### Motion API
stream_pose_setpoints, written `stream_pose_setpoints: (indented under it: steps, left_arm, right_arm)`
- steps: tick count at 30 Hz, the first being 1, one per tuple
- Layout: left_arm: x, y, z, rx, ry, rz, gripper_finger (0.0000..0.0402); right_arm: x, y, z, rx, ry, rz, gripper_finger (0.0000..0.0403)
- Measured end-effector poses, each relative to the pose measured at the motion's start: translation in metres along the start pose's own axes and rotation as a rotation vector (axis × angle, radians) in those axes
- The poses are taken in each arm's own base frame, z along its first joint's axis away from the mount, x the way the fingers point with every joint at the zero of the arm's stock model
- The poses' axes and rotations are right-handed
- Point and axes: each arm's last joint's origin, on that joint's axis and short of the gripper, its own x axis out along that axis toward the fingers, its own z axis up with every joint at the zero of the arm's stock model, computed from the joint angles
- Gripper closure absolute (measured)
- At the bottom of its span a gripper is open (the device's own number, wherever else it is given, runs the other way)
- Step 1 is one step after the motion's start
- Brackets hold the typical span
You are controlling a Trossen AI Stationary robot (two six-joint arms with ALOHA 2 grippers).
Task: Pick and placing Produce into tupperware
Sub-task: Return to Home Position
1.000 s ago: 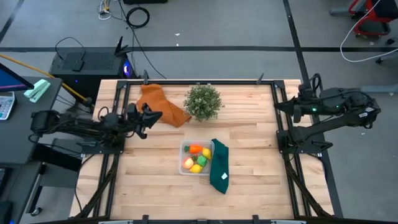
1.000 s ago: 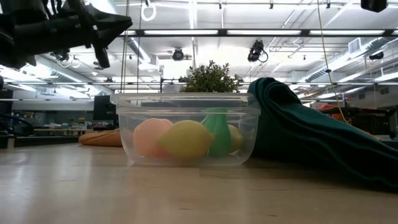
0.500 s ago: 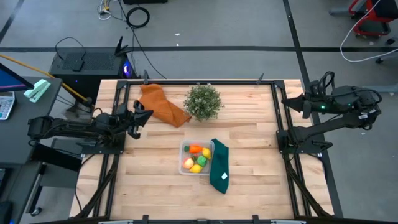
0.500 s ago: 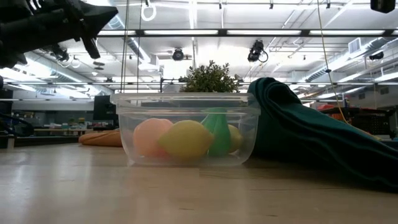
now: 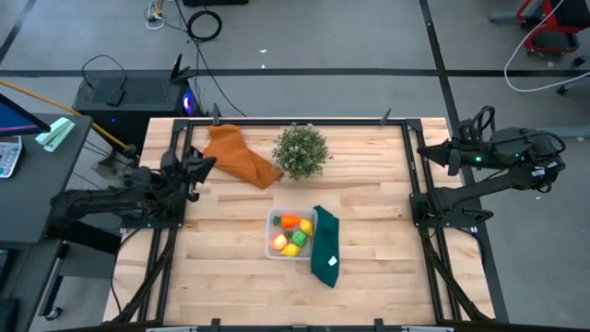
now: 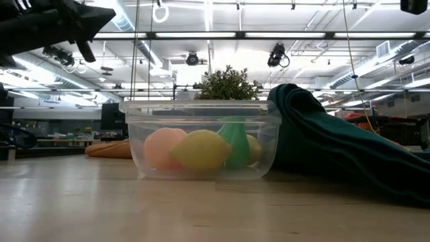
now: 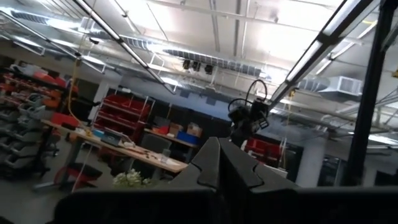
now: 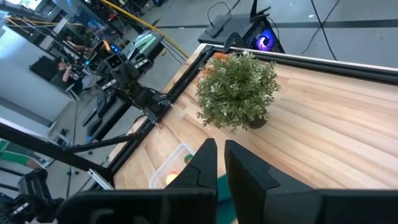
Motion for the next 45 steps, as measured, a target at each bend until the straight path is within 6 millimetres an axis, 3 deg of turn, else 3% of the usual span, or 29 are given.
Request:
stream_pose_setpoints:
  steps: [22,45]
  left_arm:
    - [-0.014,0.007,-0.006,0.028,0.098,0.108,0.0384]
    - [-0.021,0.011,-0.03,-0.042,0.381,0.081,0.0385]
  right_arm:
    - [0.0,-0.001,0.0,0.013,0.003,-0.006,0.0403]
    - [0.003,-0.001,-0.003,0.032,0.008,-0.015,0.0403]
